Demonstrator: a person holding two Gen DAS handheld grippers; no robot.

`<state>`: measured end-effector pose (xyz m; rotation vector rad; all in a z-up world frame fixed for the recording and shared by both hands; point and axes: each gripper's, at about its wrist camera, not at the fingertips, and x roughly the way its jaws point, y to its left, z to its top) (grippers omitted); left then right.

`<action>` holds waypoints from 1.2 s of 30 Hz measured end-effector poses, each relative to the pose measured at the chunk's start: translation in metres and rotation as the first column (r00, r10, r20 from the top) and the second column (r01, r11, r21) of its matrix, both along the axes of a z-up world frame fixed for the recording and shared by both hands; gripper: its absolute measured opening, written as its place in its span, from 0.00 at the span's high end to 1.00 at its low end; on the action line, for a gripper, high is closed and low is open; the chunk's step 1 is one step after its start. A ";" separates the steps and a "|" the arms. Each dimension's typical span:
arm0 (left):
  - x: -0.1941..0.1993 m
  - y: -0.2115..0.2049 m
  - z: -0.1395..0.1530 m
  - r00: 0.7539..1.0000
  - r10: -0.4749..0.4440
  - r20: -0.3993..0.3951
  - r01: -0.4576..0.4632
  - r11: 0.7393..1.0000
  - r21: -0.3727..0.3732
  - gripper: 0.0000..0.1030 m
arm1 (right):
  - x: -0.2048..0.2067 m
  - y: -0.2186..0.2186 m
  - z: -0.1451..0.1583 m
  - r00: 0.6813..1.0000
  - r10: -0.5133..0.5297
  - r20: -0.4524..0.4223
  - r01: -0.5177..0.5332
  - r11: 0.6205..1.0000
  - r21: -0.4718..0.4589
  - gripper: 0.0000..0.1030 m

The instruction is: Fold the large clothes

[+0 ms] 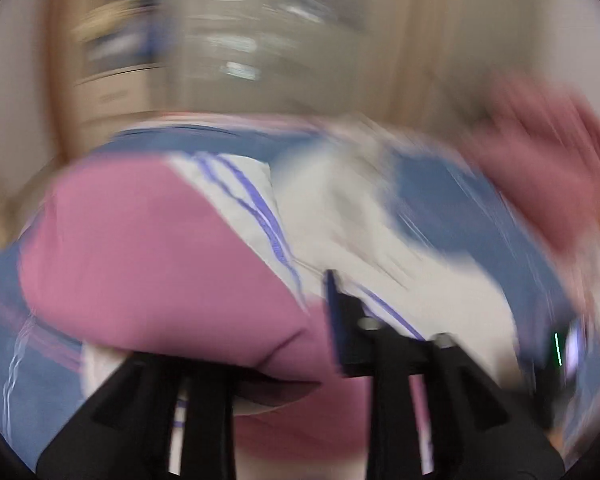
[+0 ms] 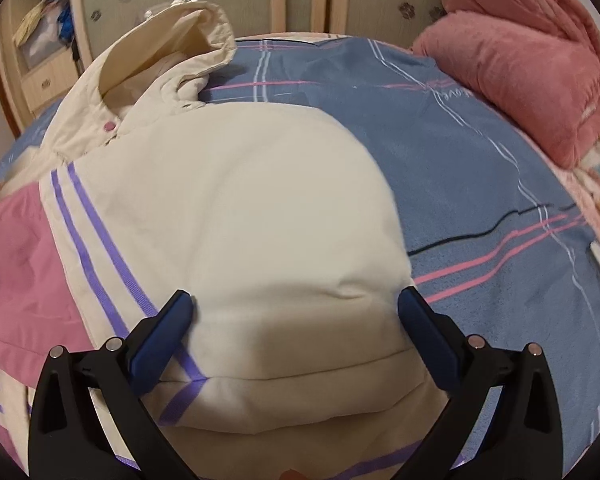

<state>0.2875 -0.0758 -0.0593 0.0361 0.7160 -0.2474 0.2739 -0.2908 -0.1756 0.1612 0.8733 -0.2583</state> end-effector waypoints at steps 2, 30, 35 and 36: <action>-0.017 -0.056 -0.022 0.994 -0.096 -0.058 0.102 0.988 0.114 0.57 | -0.002 -0.018 -0.002 0.998 -0.057 -0.003 0.057 0.994 0.095 0.01; -0.050 0.008 -0.051 0.973 0.229 -0.015 -0.229 0.973 -0.002 0.08 | -0.054 -0.123 0.016 0.904 -0.336 0.265 0.068 0.725 0.685 0.01; -0.048 -0.011 -0.079 0.975 0.194 -0.110 -0.182 0.977 0.110 0.06 | -0.027 -0.083 0.011 0.975 -0.081 0.208 -0.100 0.675 0.731 0.14; -0.048 -0.016 -0.085 0.975 0.188 -0.117 -0.172 0.976 0.134 0.06 | -0.025 -0.071 0.013 0.981 -0.044 0.189 -0.101 0.717 0.690 0.18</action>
